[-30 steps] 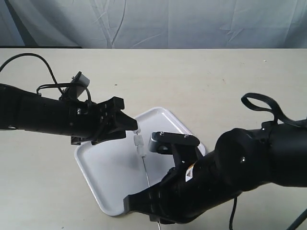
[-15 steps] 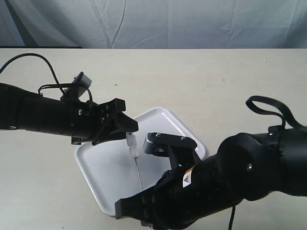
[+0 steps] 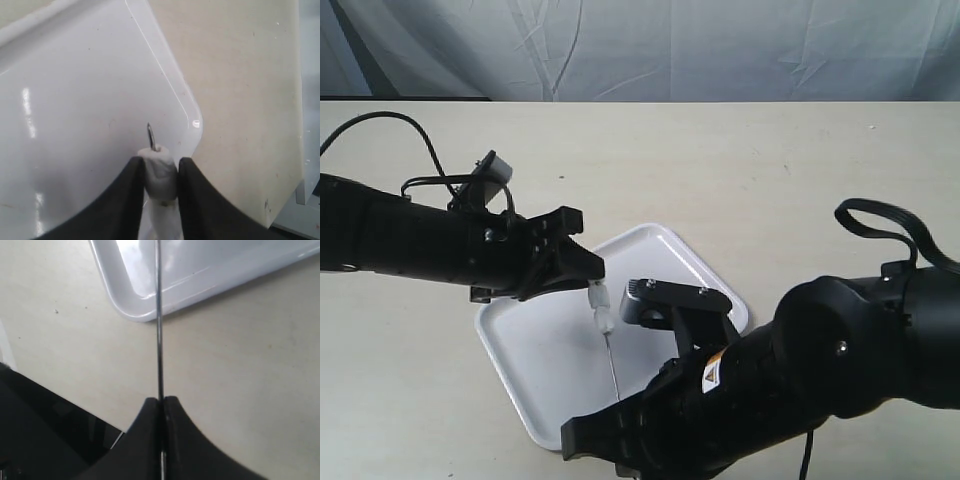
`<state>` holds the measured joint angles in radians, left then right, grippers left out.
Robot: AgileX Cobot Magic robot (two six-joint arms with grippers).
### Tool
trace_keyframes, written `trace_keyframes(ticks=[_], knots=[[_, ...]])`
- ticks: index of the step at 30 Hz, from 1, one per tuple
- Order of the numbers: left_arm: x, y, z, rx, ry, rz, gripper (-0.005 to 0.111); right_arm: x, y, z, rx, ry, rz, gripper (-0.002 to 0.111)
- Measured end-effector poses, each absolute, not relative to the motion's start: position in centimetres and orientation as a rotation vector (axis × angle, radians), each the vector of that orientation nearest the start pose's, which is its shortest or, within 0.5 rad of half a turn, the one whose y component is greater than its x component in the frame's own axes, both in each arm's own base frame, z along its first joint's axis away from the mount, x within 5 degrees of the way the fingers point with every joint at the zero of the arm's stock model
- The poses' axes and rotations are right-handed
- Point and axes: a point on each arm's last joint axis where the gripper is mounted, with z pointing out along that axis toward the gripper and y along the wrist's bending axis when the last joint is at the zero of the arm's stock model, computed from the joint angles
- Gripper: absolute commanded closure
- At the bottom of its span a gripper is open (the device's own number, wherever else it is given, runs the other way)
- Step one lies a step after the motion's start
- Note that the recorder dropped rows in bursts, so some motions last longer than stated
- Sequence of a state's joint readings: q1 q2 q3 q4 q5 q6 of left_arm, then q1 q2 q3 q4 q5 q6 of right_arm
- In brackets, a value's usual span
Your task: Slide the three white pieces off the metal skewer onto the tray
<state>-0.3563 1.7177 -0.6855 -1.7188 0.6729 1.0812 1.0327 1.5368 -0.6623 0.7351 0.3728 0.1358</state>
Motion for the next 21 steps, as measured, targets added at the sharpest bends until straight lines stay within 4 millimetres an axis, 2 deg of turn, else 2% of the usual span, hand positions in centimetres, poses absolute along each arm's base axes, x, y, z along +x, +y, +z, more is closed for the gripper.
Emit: trace_keyframes(ticks=[21], knots=[[25.4,-15.6,15.3,-0.051,2.550,-1.235,0.084,10.6,23.3,17.7,-0.425,2.971,0.850,0.109]])
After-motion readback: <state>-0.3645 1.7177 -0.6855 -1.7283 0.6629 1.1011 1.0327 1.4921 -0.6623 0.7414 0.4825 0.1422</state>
